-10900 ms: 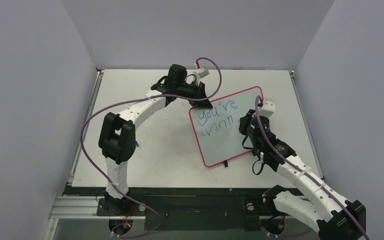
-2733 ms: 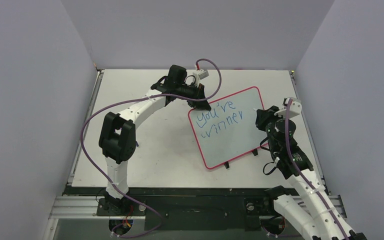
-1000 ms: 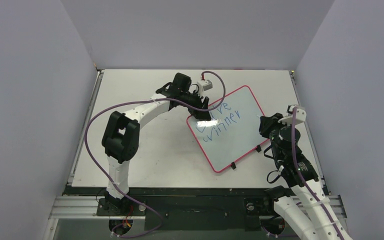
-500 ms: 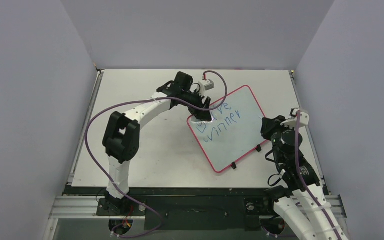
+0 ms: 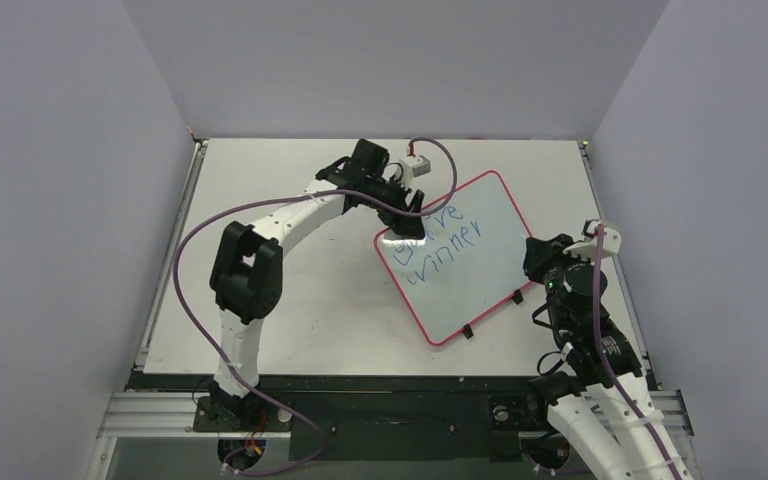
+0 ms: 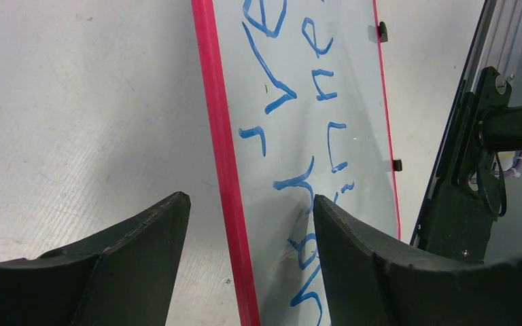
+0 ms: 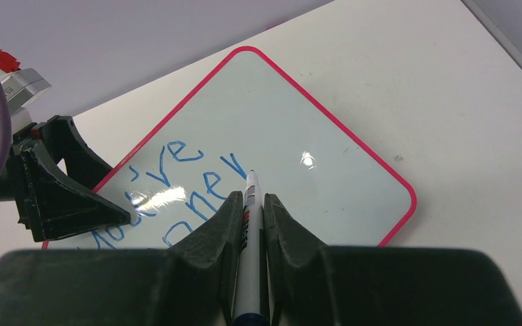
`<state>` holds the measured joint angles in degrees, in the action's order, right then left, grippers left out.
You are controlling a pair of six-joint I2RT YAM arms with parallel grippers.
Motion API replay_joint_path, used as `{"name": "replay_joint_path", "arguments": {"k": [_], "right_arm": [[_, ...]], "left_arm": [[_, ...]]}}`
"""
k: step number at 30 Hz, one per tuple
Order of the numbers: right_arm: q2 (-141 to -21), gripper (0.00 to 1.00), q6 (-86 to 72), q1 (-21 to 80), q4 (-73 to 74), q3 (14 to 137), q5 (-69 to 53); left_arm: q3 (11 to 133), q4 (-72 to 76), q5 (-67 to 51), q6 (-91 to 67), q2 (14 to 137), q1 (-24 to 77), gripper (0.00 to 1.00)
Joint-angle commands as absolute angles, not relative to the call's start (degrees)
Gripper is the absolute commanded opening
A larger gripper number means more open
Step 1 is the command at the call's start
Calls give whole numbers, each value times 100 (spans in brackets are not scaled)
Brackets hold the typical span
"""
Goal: Write a sentence on the whiteboard
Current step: Put down the whiteboard on the whiteboard stand.
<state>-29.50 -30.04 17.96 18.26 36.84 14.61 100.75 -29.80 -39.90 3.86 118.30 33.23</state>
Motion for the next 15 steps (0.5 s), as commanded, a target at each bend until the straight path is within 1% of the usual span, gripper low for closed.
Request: {"name": "replay_joint_path", "arguments": {"k": [1, 8, 11, 13, 15], "right_arm": [[-2909, 0, -2989, 1761, 1775, 3700, 1535], [-2902, 0, -3041, 1763, 1862, 3867, 1403], [-2879, 0, -3095, 1759, 1956, 3971, 1285], [-2863, 0, -3162, 1760, 2050, 4073, 1156], [-2842, 0, -3228, 1761, 2123, 4118, 955]], "left_arm": [[10554, -3106, -3900, 445, 11814, 3280, 64], [10736, -3198, -3908, 438, 11563, 3129, 64], [10745, -3254, -3818, 519, 11252, 3041, 65], [10527, -3141, -3644, 582, 10874, 2977, 65], [9934, -2727, -3456, 629, 10388, 2900, 65]]}}
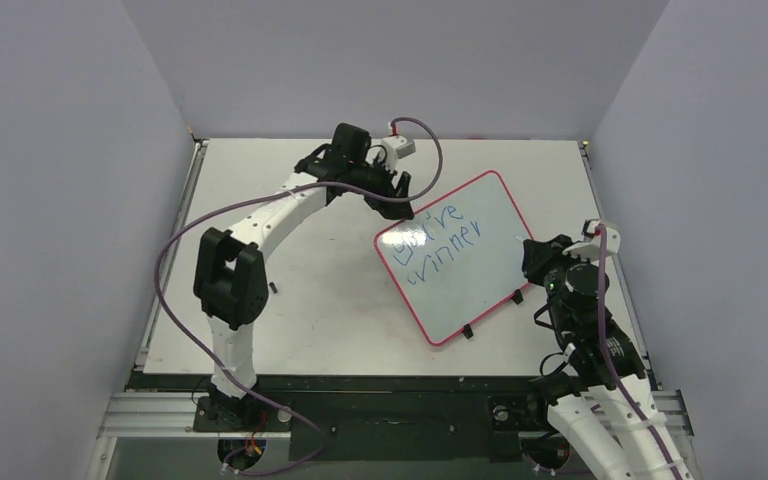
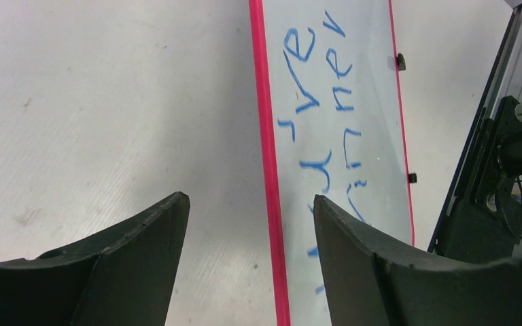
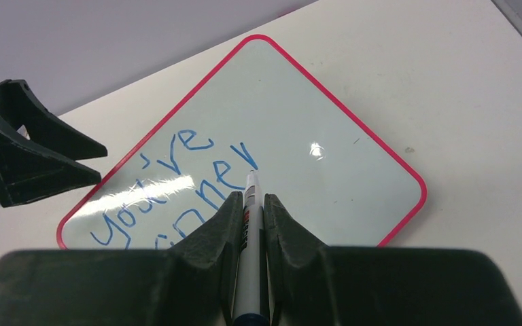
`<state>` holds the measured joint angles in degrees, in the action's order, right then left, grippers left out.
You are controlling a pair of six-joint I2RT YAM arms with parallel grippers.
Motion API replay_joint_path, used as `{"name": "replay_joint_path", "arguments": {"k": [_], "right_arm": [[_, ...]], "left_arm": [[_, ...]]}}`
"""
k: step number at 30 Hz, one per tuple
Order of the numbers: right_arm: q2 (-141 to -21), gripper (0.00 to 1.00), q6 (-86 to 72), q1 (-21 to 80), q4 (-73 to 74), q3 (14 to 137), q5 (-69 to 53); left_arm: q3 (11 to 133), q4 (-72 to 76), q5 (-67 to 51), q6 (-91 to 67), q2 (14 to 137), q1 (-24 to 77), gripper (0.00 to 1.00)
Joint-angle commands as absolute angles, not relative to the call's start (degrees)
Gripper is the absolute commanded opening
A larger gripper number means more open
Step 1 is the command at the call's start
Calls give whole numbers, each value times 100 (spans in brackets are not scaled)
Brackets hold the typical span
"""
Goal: Write a sentence on the whiteboard
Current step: Put down the whiteboard on the whiteboard stand, then pass from the right arm to the left
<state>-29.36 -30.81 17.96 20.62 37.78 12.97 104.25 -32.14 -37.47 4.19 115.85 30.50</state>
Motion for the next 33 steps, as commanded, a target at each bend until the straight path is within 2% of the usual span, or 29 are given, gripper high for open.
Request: {"name": "replay_joint_path", "arguments": {"k": [1, 6, 16, 21, 27, 33], "right_arm": [[-2818, 0, -3257, 1759, 2138, 4124, 899], [-2817, 0, -3534, 1774, 2066, 4146, 225], [-3166, 0, -3820, 1859, 1090, 3925, -1177], [-3477, 0, -3888, 2181, 407, 3686, -1375], [-3903, 0, -3481, 3285, 124, 3740, -704], [-4265, 0, -3569, 3494, -131, 3712, -575]], "left_arm": [[9675, -2603, -3331, 647, 10204, 2843, 64], [8107, -1170, -2748, 822, 8770, 2884, 65], [4919, 1596, -3022, 2070, 6754, 3406, 70], [4469, 1956, -2909, 2414, 6510, 3669, 72], [4332, 1982, -3112, 2619, 6456, 3932, 72], [3979, 2034, -3309, 3153, 6263, 4109, 75]]}}
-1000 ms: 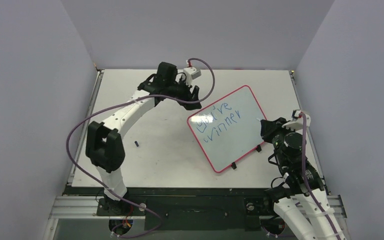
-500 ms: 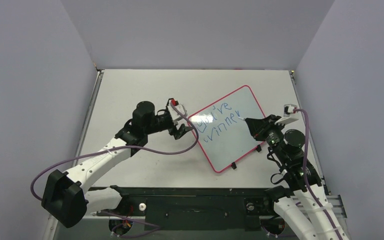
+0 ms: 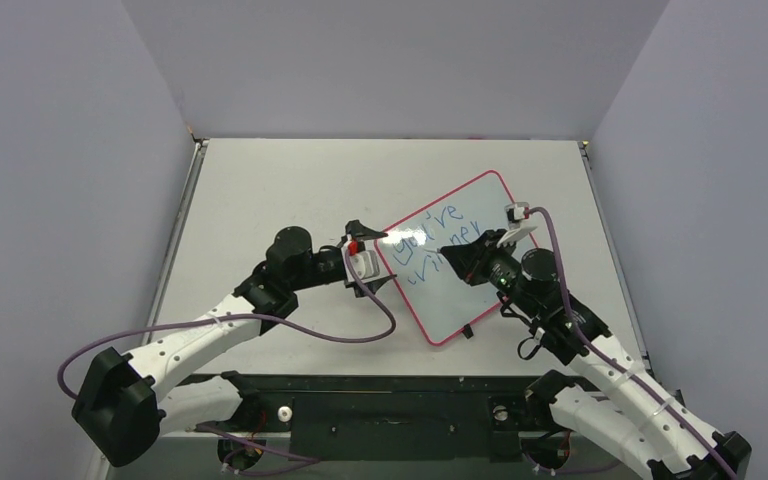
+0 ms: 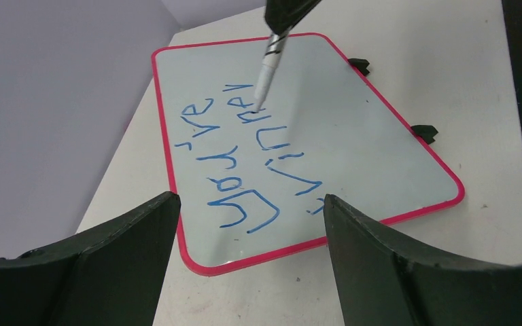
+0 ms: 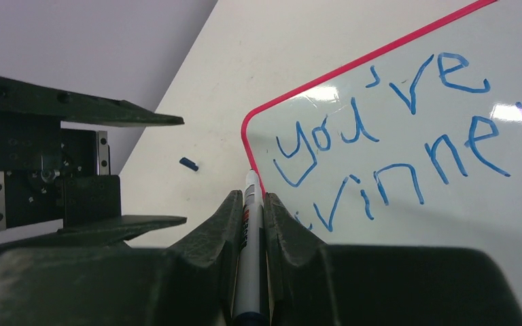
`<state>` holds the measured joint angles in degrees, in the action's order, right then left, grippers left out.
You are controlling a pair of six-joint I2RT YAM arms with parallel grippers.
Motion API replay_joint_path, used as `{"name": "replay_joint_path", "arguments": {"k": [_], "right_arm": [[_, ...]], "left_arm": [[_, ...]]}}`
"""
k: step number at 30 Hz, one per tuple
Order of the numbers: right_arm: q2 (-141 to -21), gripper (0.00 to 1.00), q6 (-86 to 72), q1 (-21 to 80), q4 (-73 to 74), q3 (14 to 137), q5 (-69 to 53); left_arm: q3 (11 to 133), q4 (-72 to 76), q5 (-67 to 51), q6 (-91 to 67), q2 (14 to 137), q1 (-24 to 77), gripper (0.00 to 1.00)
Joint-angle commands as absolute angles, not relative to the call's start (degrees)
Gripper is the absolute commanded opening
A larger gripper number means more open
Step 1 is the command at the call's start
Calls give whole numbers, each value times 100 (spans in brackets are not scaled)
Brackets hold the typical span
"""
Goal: Write a sentence on the whiteboard
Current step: Pass from the right arm to the left
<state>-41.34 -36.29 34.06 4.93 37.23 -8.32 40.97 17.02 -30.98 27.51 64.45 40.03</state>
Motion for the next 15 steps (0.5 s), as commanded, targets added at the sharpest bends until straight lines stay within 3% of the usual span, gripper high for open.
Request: {"name": "replay_joint_path", "arguments": {"k": [1, 15], "right_arm": [[-4320, 0, -3582, 3513, -191, 3706, -573], [-4871, 0, -3595, 3954, -433, 3920, -340]], "left_arm": [[3963, 2028, -3315, 3190, 6261, 4138, 75], [3787, 2227, -3042, 3392, 6294, 4468, 75]]}}
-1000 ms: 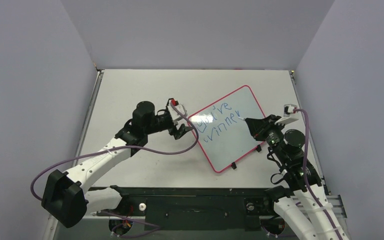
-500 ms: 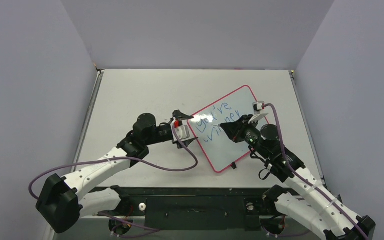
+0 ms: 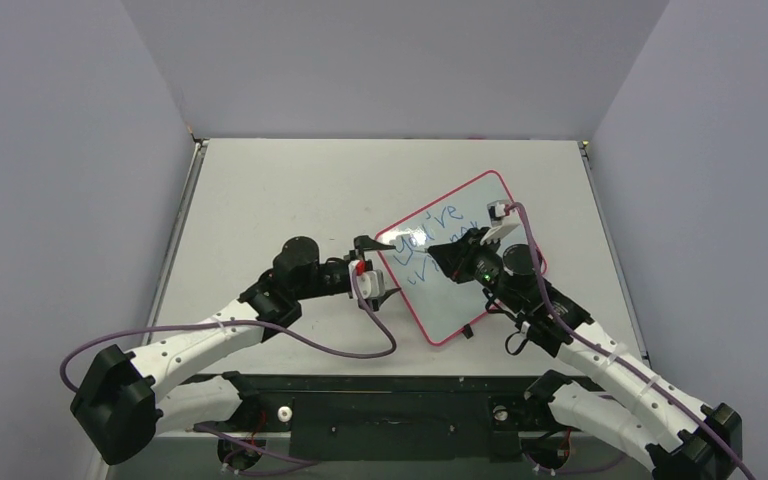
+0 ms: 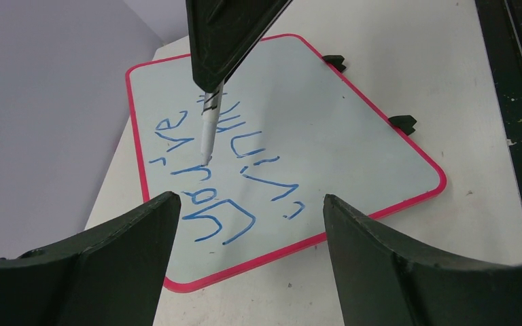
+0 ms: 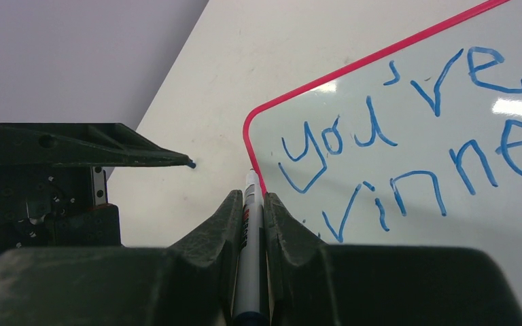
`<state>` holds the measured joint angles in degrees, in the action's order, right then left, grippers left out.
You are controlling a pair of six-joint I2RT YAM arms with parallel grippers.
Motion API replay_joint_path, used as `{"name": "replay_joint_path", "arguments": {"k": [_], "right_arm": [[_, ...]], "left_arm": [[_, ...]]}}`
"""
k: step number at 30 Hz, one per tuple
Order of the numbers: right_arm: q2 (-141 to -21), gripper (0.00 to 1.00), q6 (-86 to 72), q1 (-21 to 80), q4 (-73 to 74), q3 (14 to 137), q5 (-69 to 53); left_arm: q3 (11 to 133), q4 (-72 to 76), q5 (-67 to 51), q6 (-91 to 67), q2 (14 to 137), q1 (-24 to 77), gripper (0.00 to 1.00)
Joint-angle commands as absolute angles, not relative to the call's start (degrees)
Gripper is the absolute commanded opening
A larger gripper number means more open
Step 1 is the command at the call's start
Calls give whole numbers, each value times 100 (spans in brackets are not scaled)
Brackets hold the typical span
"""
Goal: Write a sentence on the whiteboard
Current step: Pass from the right arm to the left
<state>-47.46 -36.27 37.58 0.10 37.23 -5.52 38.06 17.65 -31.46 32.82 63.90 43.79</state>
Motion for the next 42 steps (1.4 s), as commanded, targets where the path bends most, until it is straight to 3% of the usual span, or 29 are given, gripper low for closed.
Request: {"name": "replay_joint_path", "arguments": {"k": [1, 16, 18, 23, 28, 29, 33, 35, 38, 42], "right_arm": [[-4911, 0, -3604, 3989, -454, 3920, -311], [-5142, 0, -3647, 4802, -612, 4043, -18], [-5179, 0, -3646, 4853, -621, 4076, -17], [-5235, 0, -3649, 4994, -627, 4122, -34], [-5215, 0, -3645, 5038, -615, 4129, -18], [-5214, 0, -3636, 5043, -602, 4134, -18], [-5183, 0, -3552, 5045, -303, 4254, -40], [-5218, 8, -3453, 5034, 241, 4471, -21], [-5203, 36, -3256, 4949, 1077, 4835, -18], [-5048, 48, -3218, 4641, 1522, 5017, -356]], "left_arm": [[3783, 2269, -3028, 3360, 6302, 4488, 74], [3813, 2932, -2651, 2804, 6610, 4618, 57], [3821, 2966, -2617, 2754, 6636, 4630, 50], [3819, 2927, -2513, 2764, 6662, 4655, 23], [3806, 2786, -2463, 2946, 6639, 4715, 9], [3815, 2753, -2458, 2958, 6643, 4712, 1], [3806, 2610, -2457, 3170, 6575, 4714, 0], [3808, 2502, -2459, 3297, 6548, 4713, 0], [3818, 2338, -2500, 3536, 6505, 4715, 0], [3817, 2183, -2572, 3765, 6432, 4709, 0]]}}
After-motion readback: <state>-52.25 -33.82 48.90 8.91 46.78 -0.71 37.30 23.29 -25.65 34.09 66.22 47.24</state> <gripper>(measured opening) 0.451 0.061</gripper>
